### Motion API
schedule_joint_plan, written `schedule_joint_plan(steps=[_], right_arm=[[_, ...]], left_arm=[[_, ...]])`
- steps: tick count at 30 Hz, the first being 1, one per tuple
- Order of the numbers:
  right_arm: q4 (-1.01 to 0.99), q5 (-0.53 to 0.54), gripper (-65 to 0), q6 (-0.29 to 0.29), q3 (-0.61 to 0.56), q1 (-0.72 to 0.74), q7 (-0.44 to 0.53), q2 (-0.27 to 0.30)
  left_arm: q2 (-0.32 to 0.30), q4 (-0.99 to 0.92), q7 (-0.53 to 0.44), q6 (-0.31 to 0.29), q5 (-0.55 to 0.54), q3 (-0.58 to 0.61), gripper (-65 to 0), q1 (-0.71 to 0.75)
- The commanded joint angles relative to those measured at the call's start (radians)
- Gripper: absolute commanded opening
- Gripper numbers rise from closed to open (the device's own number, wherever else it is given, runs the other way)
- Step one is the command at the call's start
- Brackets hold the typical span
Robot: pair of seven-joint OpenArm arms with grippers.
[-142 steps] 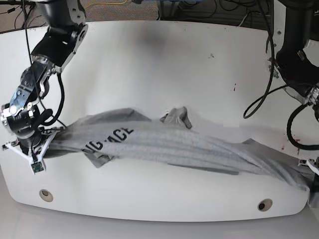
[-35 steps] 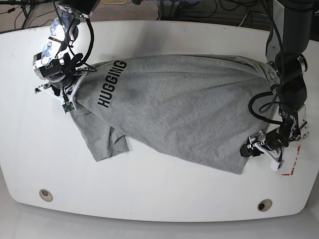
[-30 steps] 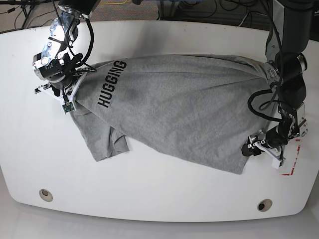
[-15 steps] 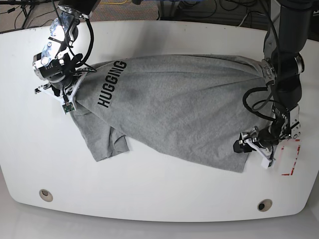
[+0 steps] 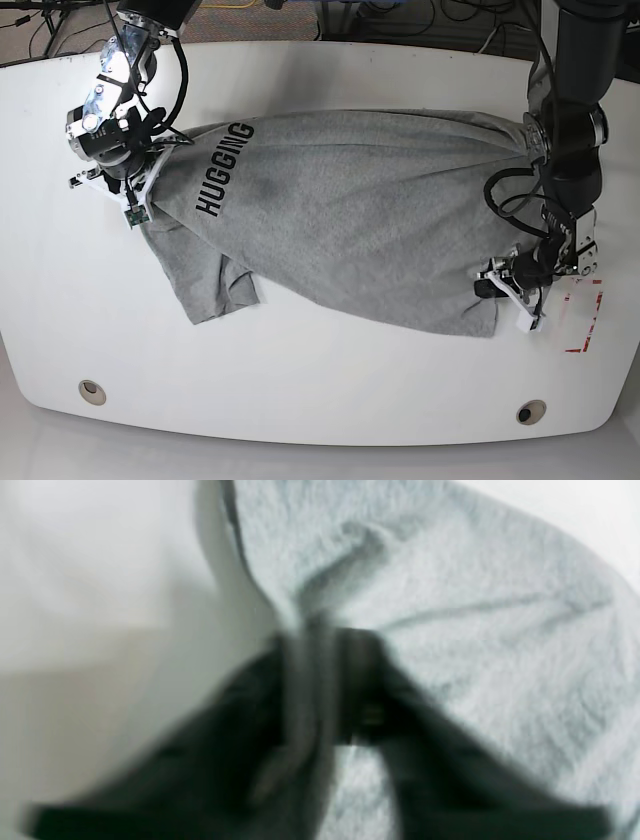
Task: Fold the T-shirt properly
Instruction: 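Release the left gripper and move it to grasp the shirt's hem corner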
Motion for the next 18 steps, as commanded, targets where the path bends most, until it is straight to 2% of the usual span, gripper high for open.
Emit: schedule_joint_plan(steps=[1,6,9,14,18], right_arm=[[0.020,0.000,-62.8,-0.002,0.003,0.013,0.014,0.009],[0.022,0.000,-62.8,-0.002,0.003,0.032,0.014,0.008],[0.023,0.000,-62.8,-0.002,0.001,0.035,0.014,0.009],[0.031,-0.003,-62.8,-0.002,0.004,0.052,0.014,0.014],[0.036,-0.002,-62.8,-0.002,0.024,0.066,0.014,0.039]], left_arm=[[-0.009,0.017,-0.003,-0.002,-0.003,0.000,-65.0,-0.029],[-0.009,0.051,0.008,-0.010,-0.007,-0.003,-65.0,-0.030],[-0.009,0.136,0.054,-0.011,-0.023,-0.015,-65.0,-0.017],[-0.014,0.387,0.189,-0.010,-0.104,-0.075,-65.0,0.086],[-0.016,0.643,0.284,-0.004,-0.159,-0.094,-65.0,0.168]])
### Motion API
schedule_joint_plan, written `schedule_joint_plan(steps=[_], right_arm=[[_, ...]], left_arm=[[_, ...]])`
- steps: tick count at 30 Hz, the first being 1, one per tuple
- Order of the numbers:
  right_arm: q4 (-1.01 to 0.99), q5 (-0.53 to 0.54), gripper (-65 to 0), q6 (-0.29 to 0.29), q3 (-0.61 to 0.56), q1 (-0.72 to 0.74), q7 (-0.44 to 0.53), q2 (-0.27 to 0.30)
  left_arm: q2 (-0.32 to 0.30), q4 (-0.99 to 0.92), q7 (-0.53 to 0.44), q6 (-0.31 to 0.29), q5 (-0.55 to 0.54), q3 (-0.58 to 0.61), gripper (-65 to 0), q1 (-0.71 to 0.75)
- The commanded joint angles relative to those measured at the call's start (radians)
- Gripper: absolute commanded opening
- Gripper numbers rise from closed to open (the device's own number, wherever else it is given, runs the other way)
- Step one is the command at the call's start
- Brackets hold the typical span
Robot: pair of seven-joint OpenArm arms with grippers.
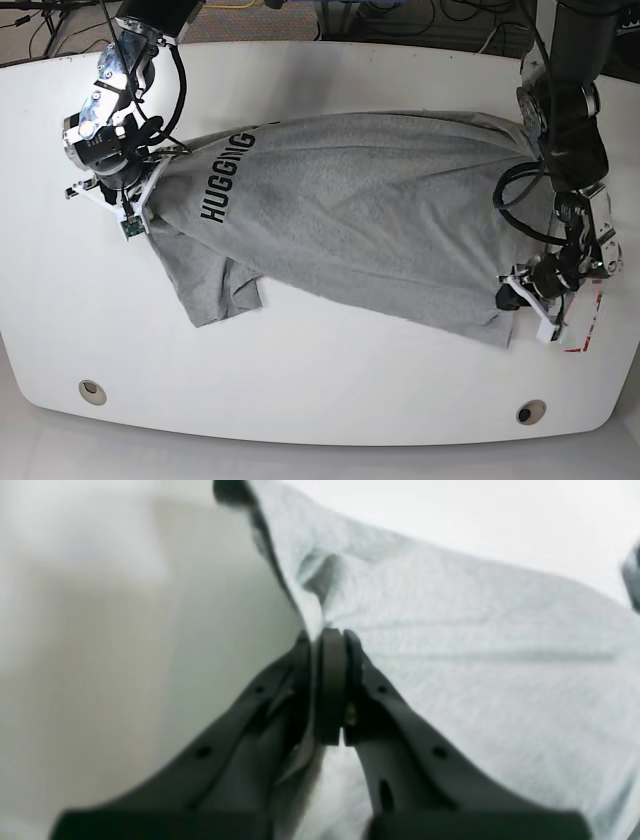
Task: Fold the T-shirt properly
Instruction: 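Release the left gripper and move it to grasp the shirt's hem corner, then lift the shirt with both grippers and swing it toward the robot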
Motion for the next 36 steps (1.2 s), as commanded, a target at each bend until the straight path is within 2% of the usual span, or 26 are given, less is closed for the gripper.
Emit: schedule_joint_plan(steps=[1,7,15,20,26,30,36], right_arm=[[0.027,-0.006,-62.8,-0.003,0.014,0.035,0.010,0.029],[0.024,-0.009,-62.8,-0.003,0.034,0.087,0.009,0.046],[0.017,-0.009,-62.6,-0.003,0.030,0.193,0.009,0.107],[-0.009,-0.011,-62.5,-0.003,0.011,0.291,0.003,0.146],[-0.030,-0.011,-62.5,-0.003,-0.027,0.425,0.003,0.210],[-0.047,-0.011,-62.5,-0.003,-0.064,0.510,0.003,0.247],[-0.053,-0.011,-62.5,-0.003,-0.139,0.667,0.003,0.304]], left_arm=[[-0.016,0.173,0.027,-0.003,-0.046,-0.005,-65.0,0.006],[-0.016,0.450,0.153,-0.003,-0.097,-0.048,-65.0,0.074],[-0.016,0.706,0.294,-0.003,-0.143,-0.106,-65.0,0.051],[-0.019,0.809,0.355,-0.003,-0.142,-0.117,-65.0,-0.032],[-0.054,0.861,0.410,-0.003,-0.142,-0.134,-65.0,-0.190],[-0.055,0.858,0.415,-0.001,-0.140,-0.135,-65.0,-0.294],[-0.089,0.832,0.416,-0.001,-0.140,-0.132,-65.0,-0.449]])
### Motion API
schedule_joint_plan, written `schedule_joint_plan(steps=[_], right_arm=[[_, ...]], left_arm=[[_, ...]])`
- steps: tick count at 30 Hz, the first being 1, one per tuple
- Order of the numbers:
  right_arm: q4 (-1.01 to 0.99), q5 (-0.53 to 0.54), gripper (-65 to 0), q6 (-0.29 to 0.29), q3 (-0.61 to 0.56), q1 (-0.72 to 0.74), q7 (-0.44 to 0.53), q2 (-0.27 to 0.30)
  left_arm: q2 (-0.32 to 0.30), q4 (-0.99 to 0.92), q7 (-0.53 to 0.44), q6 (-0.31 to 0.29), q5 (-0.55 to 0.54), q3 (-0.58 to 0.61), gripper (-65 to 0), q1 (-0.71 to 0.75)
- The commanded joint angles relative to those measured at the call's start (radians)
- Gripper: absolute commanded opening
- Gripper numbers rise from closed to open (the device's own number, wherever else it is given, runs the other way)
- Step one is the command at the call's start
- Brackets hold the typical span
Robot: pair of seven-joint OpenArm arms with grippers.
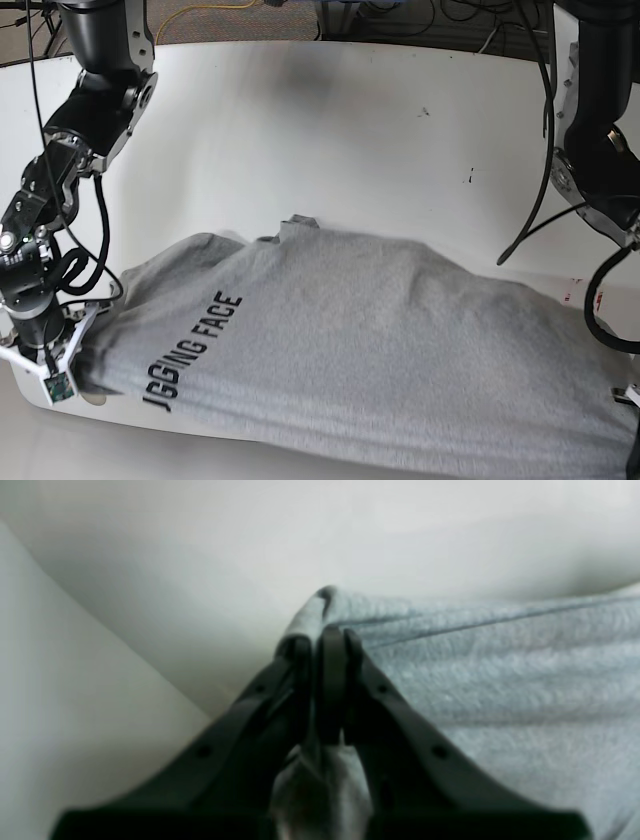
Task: Fold the T-shirt properly
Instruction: 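Lift the shirt with both grippers and swing it toward the robot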
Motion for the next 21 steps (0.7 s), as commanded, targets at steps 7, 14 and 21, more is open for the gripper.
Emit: schedule_joint_plan(steps=[7,14,21], right_arm=[[0.011,-0.035,-62.3,-0.009,-0.113,0.253,-0.003,0.096],[0.015,-0.035,-62.3,-0.009,-0.172,0.357,-0.003,0.138],[0.030,-0.030,-62.6,-0.009,-0.155,0.325,-0.058,0.146]], left_arm=[[-0.048,-0.112,-0.026,0.010,0.018,0.003,-65.0,-0.263],[-0.058,-0.165,-0.026,0.006,0.012,0.030,-65.0,-0.323],[-0.058,-0.162,-0.026,0.004,0.009,0.024,-65.0,-0.237]])
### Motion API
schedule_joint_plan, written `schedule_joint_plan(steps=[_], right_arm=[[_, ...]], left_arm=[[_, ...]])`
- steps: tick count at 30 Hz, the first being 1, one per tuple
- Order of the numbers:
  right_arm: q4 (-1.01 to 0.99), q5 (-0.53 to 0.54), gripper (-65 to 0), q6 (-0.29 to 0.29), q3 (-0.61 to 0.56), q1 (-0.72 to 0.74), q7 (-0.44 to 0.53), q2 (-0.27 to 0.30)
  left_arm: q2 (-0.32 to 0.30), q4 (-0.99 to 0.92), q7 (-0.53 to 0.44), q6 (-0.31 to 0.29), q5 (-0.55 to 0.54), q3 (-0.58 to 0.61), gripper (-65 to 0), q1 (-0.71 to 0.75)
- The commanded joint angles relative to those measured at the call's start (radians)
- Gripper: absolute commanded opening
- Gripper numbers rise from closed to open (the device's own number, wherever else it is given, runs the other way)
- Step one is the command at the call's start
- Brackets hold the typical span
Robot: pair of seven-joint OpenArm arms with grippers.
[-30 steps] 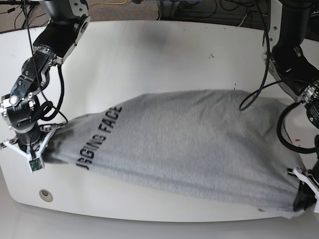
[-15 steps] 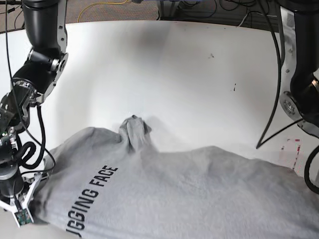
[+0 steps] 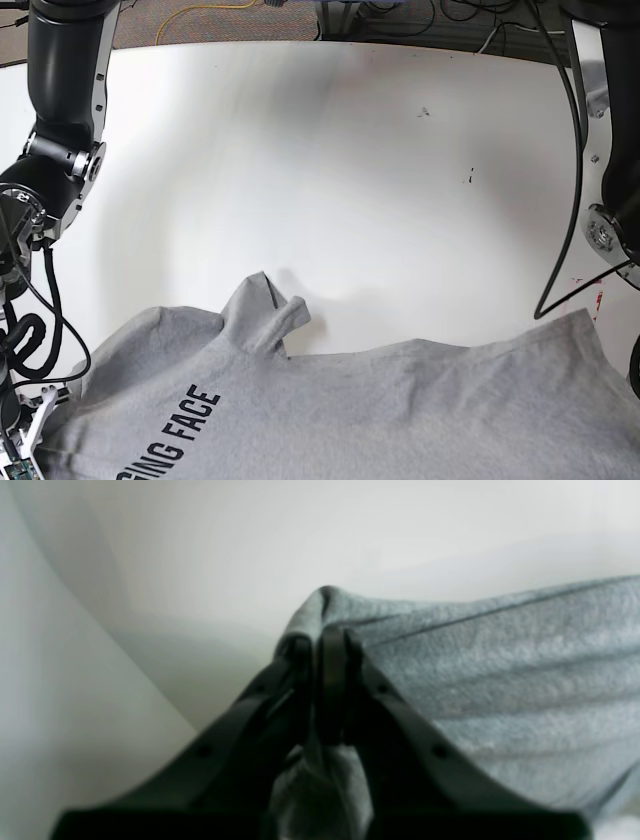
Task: Fold the T-shirt properly
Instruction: 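Lift the shirt with both grippers and swing it toward the robot, then lay the shirt on the table stretched between both grippers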
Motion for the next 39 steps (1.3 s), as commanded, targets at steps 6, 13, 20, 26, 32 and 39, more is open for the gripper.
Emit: schedule_joint_plan(steps=[6,13,20,26,32,39], right_arm=[[0.076,-0.028,-62.6,-0.009,0.111,-0.162,-0.036,0.014],[0.077,-0.028,-62.8,-0.009,0.252,-0.373,-0.036,-0.069],[0.076,-0.029,-62.8,-0.009,0.429,-0.589,-0.036,-0.177],[0.076,-0.029,-62.8,-0.009,0.513,-0.733,-0.035,-0.270],[0.076,-0.029,-62.8,-0.009,0.559,-0.850,-0.033,-0.357],[0.076,-0.029,-62.8,-0.009,0.562,-0.933,-0.032,-0.414]], left_arm=[[-0.010,0.089,-0.017,0.006,-0.003,-0.027,-65.0,0.142],[-0.006,0.162,-0.017,0.006,-0.060,-0.037,-65.0,0.335],[-0.003,0.238,-0.017,0.006,-0.126,-0.121,-65.0,0.593],[-0.003,0.239,-0.020,0.004,-0.210,-0.192,-65.0,0.797],[-0.003,0.239,-0.021,0.004,-0.285,-0.262,-65.0,0.977],[-0.004,0.239,-0.023,0.004,-0.310,-0.273,-65.0,1.118]])
